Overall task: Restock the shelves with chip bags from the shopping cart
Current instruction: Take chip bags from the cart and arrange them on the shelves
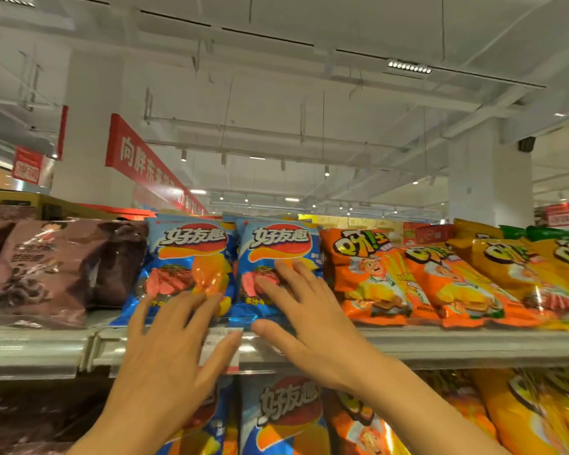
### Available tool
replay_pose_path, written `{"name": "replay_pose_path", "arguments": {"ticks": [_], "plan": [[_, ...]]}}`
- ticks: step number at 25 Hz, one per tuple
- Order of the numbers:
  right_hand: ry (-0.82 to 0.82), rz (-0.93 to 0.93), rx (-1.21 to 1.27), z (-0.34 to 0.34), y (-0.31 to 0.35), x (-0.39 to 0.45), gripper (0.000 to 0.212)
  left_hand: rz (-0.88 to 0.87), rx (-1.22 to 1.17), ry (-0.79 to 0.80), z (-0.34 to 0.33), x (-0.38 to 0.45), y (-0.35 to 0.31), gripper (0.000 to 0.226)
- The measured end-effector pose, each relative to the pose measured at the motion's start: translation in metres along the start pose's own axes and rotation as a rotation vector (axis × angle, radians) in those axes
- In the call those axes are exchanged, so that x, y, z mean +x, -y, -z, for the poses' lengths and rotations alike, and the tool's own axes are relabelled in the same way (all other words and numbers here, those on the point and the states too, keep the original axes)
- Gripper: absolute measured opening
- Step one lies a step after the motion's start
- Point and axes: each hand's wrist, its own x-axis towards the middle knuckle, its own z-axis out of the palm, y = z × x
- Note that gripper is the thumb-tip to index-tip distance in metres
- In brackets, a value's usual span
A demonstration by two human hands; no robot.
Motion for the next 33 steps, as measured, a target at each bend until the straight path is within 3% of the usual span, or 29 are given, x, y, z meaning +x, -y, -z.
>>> {"name": "replay_pose_path", "arguments": {"ticks": [3,6,12,15,18,21,23,25,27,33], "plan": [[-0.091,0.044,0.041,0.009,-0.023,-0.02,0.068,0.032,-0.052,-0.064,0.005,0.0,-0.011,0.069],[-0.153,0.057,0.0,0.026,-0.054,-0.04,0.071,-0.041,-0.153,-0.156,0.013,-0.002,-0.046,0.061],[-0.121,-0.099,-0.172,0.068,-0.164,-0.101,0.077,-0.27,-0.202,-0.217,-0.005,0.02,-0.199,0.057],[-0.096,-0.172,-0.21,0.084,-0.232,-0.137,0.08,-0.236,-0.168,-0.099,-0.027,0.038,-0.279,0.068],[0.008,-0.143,-0.202,0.092,-0.274,-0.157,0.074,-0.092,0.061,0.136,-0.048,0.046,-0.319,0.087],[0.049,-0.02,-0.089,0.097,-0.296,-0.176,0.071,0.034,0.173,0.071,-0.046,0.055,-0.339,0.081],[-0.048,-0.02,-0.006,0.108,-0.314,-0.191,0.071,0.079,0.131,-0.014,-0.043,0.066,-0.357,0.074],[-0.165,-0.076,-0.042,0.122,-0.343,-0.209,0.071,-0.012,0.048,-0.06,-0.044,0.073,-0.392,0.068],[-0.18,-0.19,-0.134,0.134,-0.374,-0.226,0.07,-0.152,-0.033,-0.055,-0.053,0.074,-0.432,0.064],[-0.203,-0.407,-0.307,0.152,-0.431,-0.266,0.084,-0.311,-0.112,0.157,-0.087,0.091,-0.526,0.084]]}}
